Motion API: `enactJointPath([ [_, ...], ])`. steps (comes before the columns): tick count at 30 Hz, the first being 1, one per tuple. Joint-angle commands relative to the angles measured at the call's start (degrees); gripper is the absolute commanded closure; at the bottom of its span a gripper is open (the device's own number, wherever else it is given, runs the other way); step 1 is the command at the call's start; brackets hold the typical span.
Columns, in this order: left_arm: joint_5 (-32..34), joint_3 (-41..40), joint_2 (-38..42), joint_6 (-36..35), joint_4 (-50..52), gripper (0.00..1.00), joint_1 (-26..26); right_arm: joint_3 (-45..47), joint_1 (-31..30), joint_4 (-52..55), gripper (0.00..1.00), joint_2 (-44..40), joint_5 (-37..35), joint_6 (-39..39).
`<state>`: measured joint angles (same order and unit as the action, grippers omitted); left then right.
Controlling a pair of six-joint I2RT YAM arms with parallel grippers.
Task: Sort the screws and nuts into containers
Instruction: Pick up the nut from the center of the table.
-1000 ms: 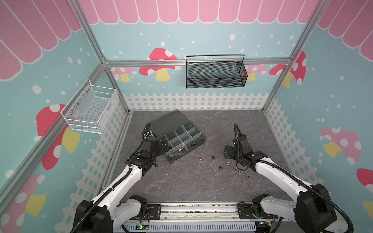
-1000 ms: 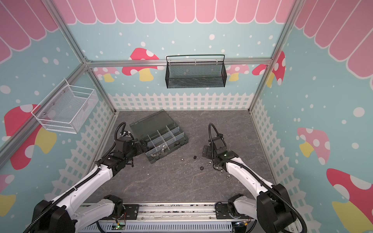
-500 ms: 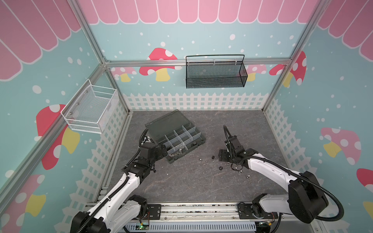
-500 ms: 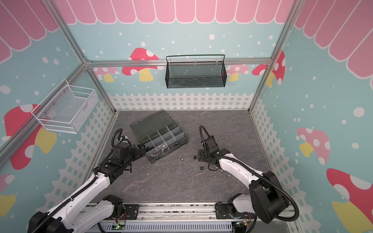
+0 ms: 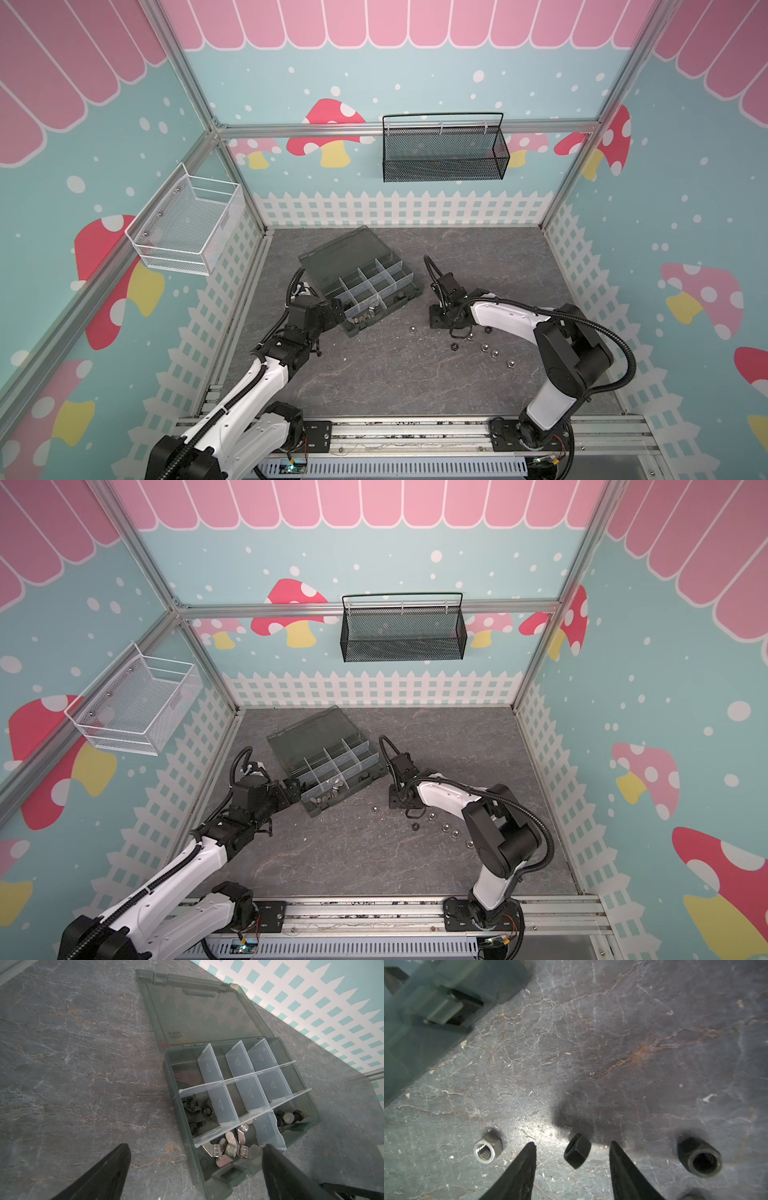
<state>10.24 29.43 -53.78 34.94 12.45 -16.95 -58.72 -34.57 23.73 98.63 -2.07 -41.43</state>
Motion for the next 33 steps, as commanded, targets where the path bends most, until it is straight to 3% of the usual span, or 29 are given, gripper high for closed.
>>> enactJointPath([
  [1, -1.02, -1.16, 0.08, 1.71, -1.94, 0.0, 0.25, -1.65, -0.31, 1.87, 0.42, 1.36, -0.01, -0.75],
  [8, -1.89, -1.34, -0.8, 2.05, -2.6, 0.0, 0.25, -1.59, -0.28, 1.85, 0.46, 2.77, -0.47, -1.23],
  [15, -1.61, -1.43, -0.62, 1.97, -2.56, 0.0, 0.25, -0.92, -0.29, 1.87, 0.58, 3.41, -0.29, -1.18],
  [33, 0.81, -0.75, -0.28, 3.84, -1.0, 0.0, 0.22, -1.11, -0.35, 3.96, 1.0, 3.16, -0.72, 1.36],
])
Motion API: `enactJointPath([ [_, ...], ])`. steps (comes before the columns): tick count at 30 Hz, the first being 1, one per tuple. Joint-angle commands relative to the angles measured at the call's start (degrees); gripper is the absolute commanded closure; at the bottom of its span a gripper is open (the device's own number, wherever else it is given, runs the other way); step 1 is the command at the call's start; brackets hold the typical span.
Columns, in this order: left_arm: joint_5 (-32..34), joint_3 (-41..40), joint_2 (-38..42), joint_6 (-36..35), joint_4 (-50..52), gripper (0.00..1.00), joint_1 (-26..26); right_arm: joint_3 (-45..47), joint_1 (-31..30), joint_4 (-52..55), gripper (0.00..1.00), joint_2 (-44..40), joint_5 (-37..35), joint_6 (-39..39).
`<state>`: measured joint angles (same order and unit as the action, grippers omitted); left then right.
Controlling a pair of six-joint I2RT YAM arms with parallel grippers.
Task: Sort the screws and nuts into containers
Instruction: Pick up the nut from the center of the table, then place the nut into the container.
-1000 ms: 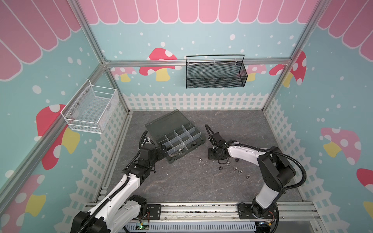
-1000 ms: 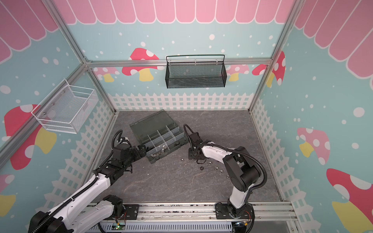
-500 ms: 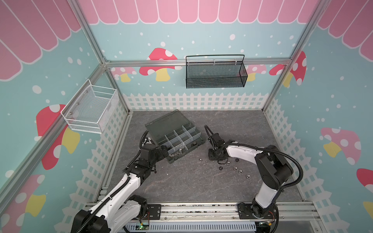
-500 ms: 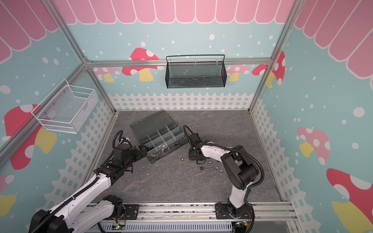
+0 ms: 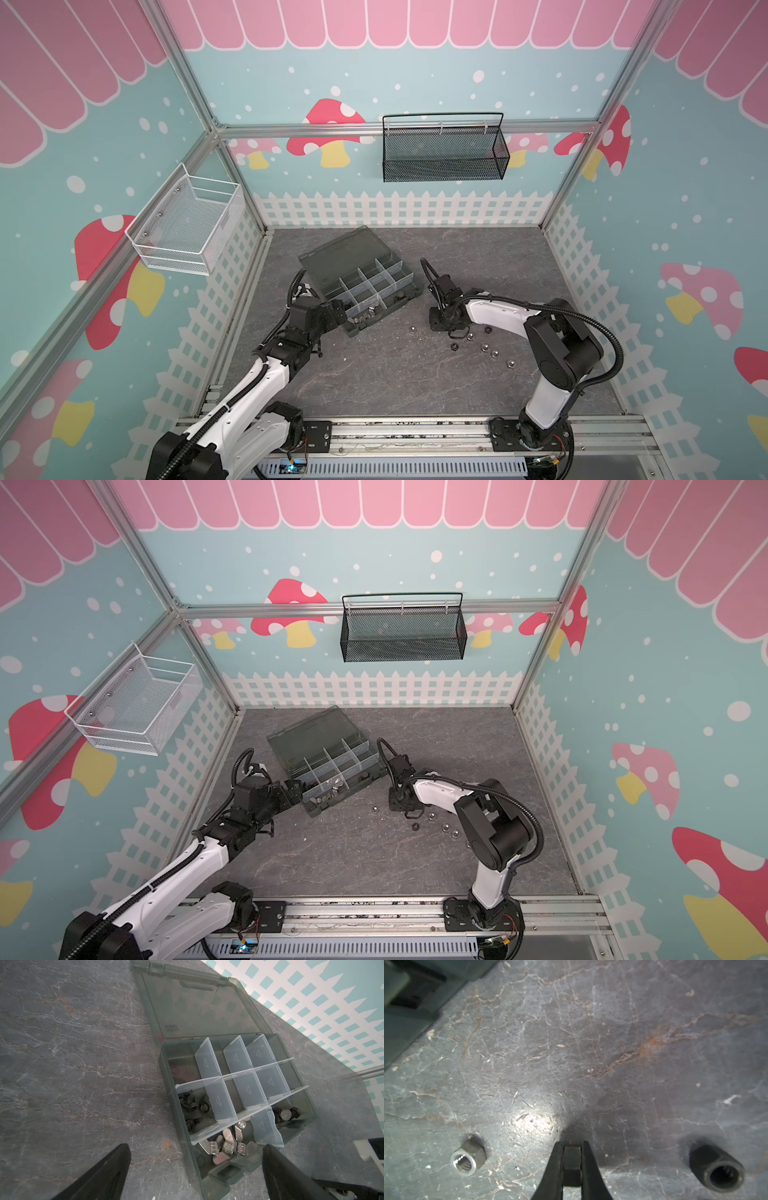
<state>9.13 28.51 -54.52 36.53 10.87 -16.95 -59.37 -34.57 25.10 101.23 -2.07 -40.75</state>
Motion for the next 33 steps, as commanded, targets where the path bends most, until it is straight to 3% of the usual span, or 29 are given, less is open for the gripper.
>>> enactJointPath([
  [1, 2.5, 0.21, 0.55, 2.91, 1.07, 0.0, 0.25, -0.77, -0.4, 2.5, 1.0, 0.14, -0.67, 1.32],
  [8, 6.81, 0.28, 0.68, 9.22, 4.53, 0.0, 0.34, -7.45, -1.75, 1.42, 1.0, -1.74, -2.44, 6.32],
  [14, 8.06, 0.5, -0.4, 13.73, 6.85, 0.0, 0.34, -14.92, -4.33, -3.07, 1.0, 0.87, 0.9, 10.52],
  [33, 8.81, -1.56, 2.05, 15.85, 6.24, 0.0, 0.36, -46.64, -12.15, -1.02, 1.0, 24.9, 3.86, 20.68],
])
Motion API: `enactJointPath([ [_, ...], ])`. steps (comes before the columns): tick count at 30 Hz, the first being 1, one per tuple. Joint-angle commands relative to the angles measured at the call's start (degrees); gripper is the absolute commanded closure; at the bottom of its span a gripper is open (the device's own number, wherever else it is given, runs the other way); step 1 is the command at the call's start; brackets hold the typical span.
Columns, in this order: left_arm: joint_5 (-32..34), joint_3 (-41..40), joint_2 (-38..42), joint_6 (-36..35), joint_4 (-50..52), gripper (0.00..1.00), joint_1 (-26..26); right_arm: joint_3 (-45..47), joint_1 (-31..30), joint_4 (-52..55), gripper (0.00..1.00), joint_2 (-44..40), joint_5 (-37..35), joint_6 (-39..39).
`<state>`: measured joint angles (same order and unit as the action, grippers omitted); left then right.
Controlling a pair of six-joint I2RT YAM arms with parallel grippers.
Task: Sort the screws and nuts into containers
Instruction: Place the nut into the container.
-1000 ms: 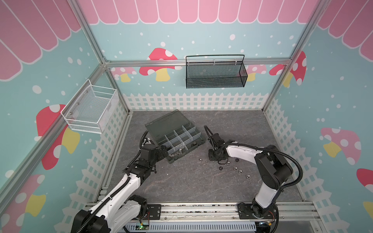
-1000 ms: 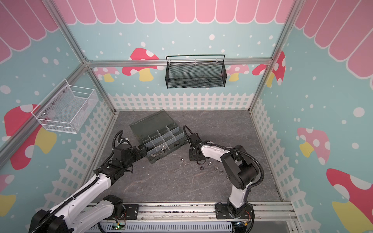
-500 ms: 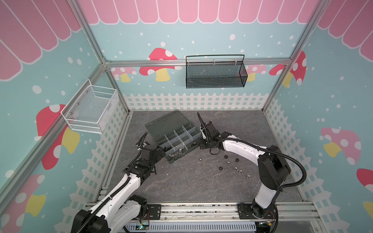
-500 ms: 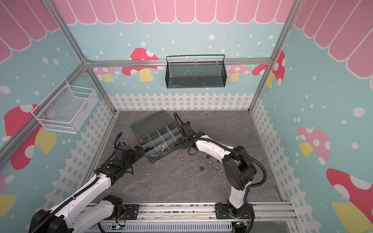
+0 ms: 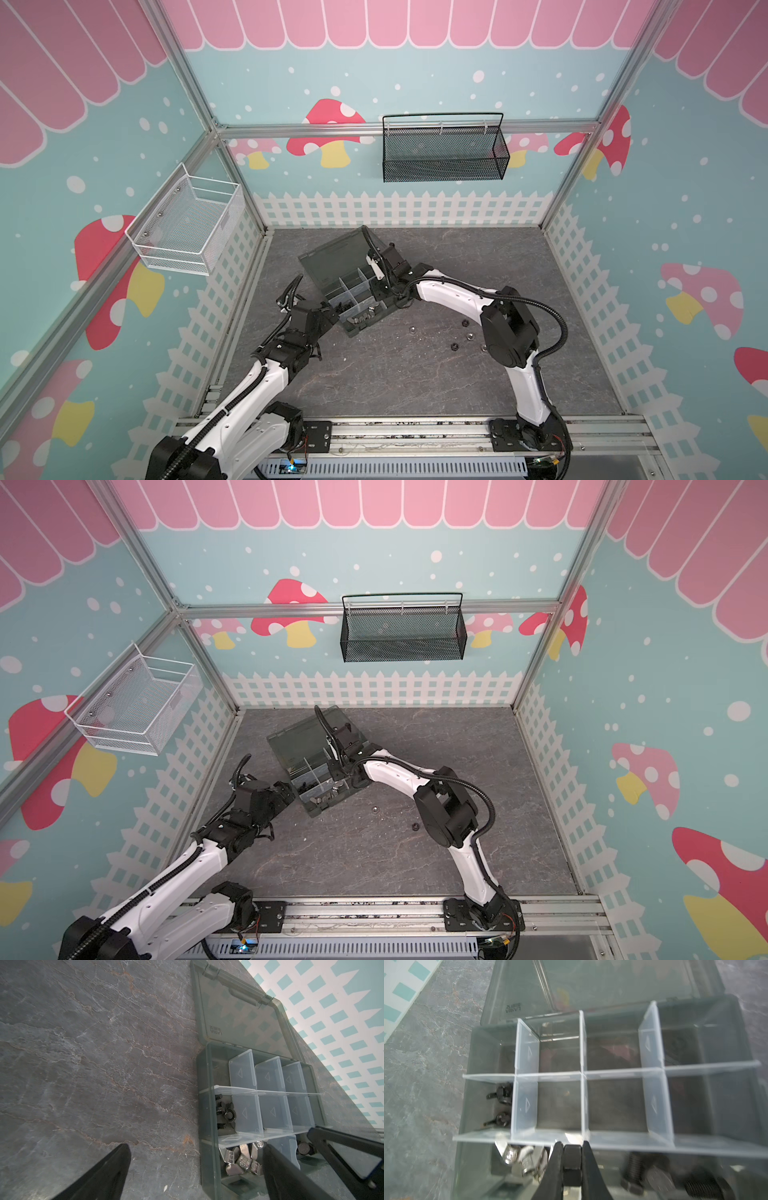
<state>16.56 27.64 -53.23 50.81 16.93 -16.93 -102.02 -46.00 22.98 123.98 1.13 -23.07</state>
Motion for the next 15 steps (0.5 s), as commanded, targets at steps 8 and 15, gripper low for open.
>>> enactJointPath([
  [8, 1.44, -0.93, 0.32, 1.84, -0.88, 0.0, 0.41, -14.82, -1.46, 4.69, 1.0, 10.47, -0.22, 4.22],
  [15, 1.37, -1.03, 0.47, 1.85, -1.54, 0.0, 0.4, -15.03, -1.46, 5.65, 0.91, 11.97, -0.79, 3.96],
])
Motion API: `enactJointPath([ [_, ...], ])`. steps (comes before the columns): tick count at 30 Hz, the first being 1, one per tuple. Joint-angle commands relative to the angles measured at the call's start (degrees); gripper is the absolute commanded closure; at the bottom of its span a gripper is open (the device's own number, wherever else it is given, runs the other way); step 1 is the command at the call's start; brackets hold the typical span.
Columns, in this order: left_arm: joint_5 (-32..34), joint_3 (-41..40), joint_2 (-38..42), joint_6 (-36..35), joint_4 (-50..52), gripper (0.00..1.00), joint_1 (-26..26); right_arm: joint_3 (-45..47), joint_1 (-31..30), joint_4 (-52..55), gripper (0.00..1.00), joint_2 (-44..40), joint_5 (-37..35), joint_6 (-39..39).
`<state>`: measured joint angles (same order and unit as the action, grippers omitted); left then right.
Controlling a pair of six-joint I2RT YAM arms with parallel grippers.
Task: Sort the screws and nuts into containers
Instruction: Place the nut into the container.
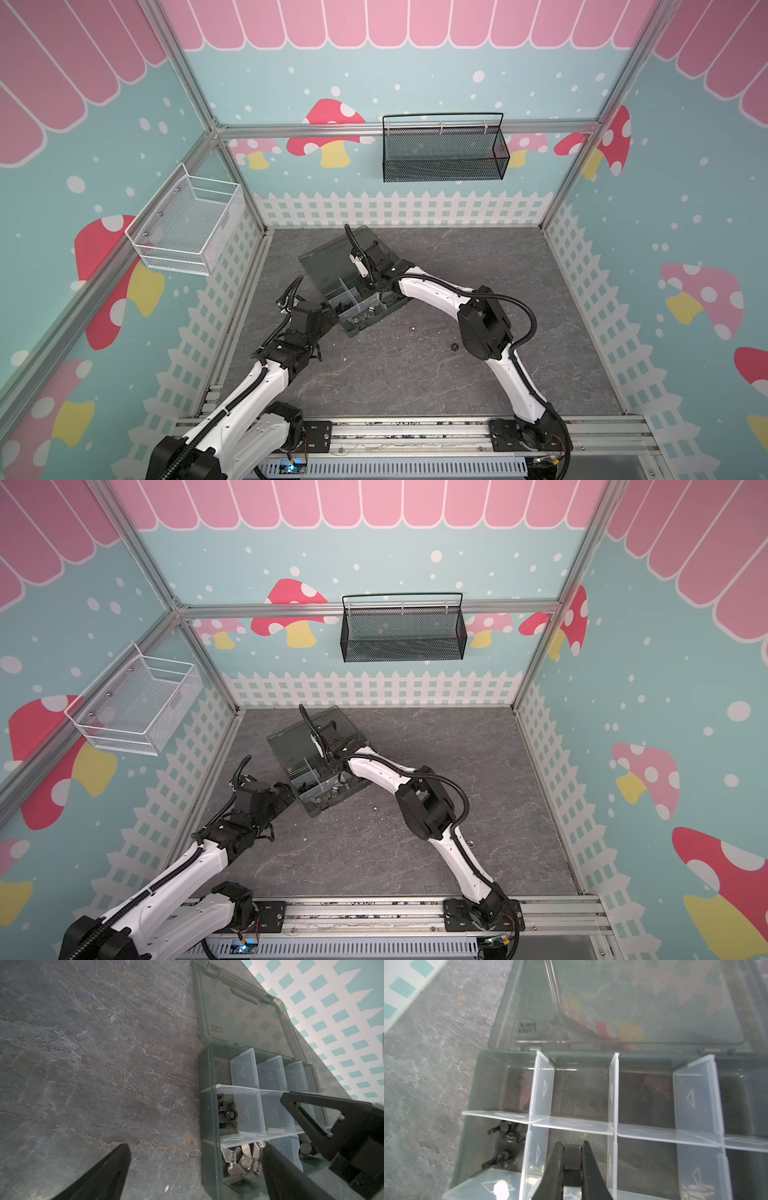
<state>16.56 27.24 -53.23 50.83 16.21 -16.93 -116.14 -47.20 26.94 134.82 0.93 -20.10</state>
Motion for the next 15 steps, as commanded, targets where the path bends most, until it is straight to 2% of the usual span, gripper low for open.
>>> enactJointPath([
  [1, 1.43, -0.69, 0.44, 1.9, -0.91, 0.0, 0.4, -0.84, -0.26, 1.79, 0.89, 1.35, -0.75, 0.94],
  [9, 1.42, -1.49, 1.61, 1.86, -0.74, 0.0, 0.45, -0.85, -0.26, 2.23, 0.7, 1.02, -0.99, 0.63],
  [15, 1.38, -2.06, 3.01, 2.07, -0.56, 0.0, 0.41, -0.43, -0.24, 3.33, 0.68, -1.29, -1.54, -0.08],
])
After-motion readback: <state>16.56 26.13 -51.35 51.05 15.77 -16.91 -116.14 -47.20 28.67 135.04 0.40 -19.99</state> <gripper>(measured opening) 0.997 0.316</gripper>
